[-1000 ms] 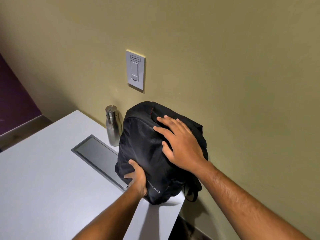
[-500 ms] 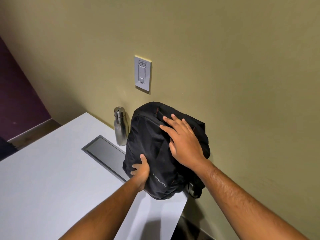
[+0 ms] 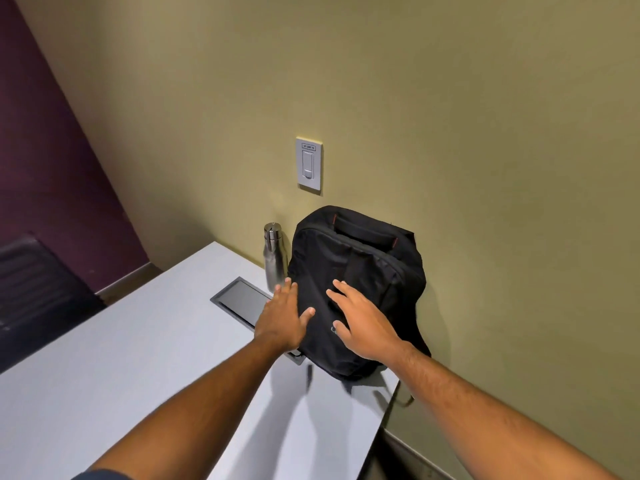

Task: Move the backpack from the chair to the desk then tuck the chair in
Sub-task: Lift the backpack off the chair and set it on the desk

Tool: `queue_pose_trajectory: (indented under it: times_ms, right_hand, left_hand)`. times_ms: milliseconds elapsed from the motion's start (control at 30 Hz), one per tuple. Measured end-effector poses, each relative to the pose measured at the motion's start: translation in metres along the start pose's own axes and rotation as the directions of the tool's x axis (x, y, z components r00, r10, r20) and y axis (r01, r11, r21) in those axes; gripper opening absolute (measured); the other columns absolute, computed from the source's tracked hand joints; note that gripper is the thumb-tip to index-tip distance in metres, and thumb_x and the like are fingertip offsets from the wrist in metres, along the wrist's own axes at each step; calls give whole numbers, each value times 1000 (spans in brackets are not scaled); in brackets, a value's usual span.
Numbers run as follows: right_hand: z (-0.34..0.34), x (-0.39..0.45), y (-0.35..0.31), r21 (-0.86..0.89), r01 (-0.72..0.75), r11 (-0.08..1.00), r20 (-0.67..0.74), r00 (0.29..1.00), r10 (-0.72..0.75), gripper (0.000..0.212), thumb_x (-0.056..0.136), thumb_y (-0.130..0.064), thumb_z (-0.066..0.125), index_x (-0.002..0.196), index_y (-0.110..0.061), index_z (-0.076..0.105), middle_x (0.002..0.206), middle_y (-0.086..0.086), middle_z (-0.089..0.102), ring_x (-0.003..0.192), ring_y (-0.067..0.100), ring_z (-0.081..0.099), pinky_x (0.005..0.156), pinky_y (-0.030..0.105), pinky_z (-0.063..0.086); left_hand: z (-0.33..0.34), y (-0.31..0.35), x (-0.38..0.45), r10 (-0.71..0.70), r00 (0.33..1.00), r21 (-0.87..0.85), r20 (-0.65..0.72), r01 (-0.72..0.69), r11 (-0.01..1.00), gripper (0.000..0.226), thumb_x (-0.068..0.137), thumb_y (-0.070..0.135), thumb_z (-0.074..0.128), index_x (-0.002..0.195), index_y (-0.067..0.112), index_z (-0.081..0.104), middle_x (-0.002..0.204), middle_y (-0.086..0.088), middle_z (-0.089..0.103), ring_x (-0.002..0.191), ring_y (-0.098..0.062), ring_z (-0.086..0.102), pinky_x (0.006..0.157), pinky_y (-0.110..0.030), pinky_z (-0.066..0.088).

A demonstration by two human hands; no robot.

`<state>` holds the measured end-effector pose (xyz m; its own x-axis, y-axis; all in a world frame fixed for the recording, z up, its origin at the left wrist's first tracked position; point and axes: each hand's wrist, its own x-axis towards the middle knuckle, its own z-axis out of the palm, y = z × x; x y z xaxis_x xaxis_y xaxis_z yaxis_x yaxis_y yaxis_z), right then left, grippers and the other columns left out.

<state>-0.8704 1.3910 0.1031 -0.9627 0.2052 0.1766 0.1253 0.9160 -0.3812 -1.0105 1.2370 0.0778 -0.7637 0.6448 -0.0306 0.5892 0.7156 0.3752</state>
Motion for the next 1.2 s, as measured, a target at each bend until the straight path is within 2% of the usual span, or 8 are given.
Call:
queue_pose_trajectory:
  times_ms: [167, 333, 533, 867, 1200]
  right_hand:
    - [-2, -15, -5, -84, -9, 996, 73, 997, 16, 72, 103, -43, 56, 162, -21, 23, 172, -3, 12, 158, 15, 6, 127, 37, 13]
    - [-15, -35, -9, -186, 13, 983, 122, 993, 10, 79, 101, -58, 48, 163, -18, 20, 173, 1, 11, 159, 19, 4, 128, 46, 3]
    - [-33, -85, -11, -295, 79, 952, 171, 985, -29, 86, 99, -67, 42, 163, -16, 17, 173, 6, 9, 159, 23, 2, 128, 53, 5]
    - [-48, -178, -32, -338, 163, 927, 167, 980, -111, 87, 99, -69, 39, 163, -15, 17, 173, 8, 10, 159, 26, 4, 127, 53, 6]
    - [-54, -283, -74, -347, 126, 929, 149, 986, -78, 87, 98, -69, 42, 162, -15, 18, 172, 8, 9, 159, 26, 2, 127, 53, 6]
  left_hand:
    - [-15, -5, -46, -33, 999, 221, -2, 32, 975, 79, 102, 64, 28, 162, 22, 0, 171, -2, -7, 158, -27, -6, 126, -45, 7]
    - [-27, 12, -104, -101, 994, 317, -28, 105, 943, 79, 102, 64, 23, 162, 20, -4, 171, -3, -11, 157, -26, -11, 127, -43, 1]
    - [-30, 49, -186, -155, 985, 376, -81, 174, 910, 79, 103, 63, 23, 162, 18, -5, 170, -4, -12, 157, -26, -13, 128, -43, -2]
    - [-18, 91, -307, -253, 964, 405, -85, 265, 875, 79, 104, 61, 21, 161, 16, -9, 170, -5, -16, 157, -26, -14, 128, -43, -2]
    - [-18, 103, -409, -207, 975, 403, -80, 222, 888, 79, 103, 62, 21, 162, 17, -7, 170, -5, -14, 157, -25, -12, 127, -43, -1]
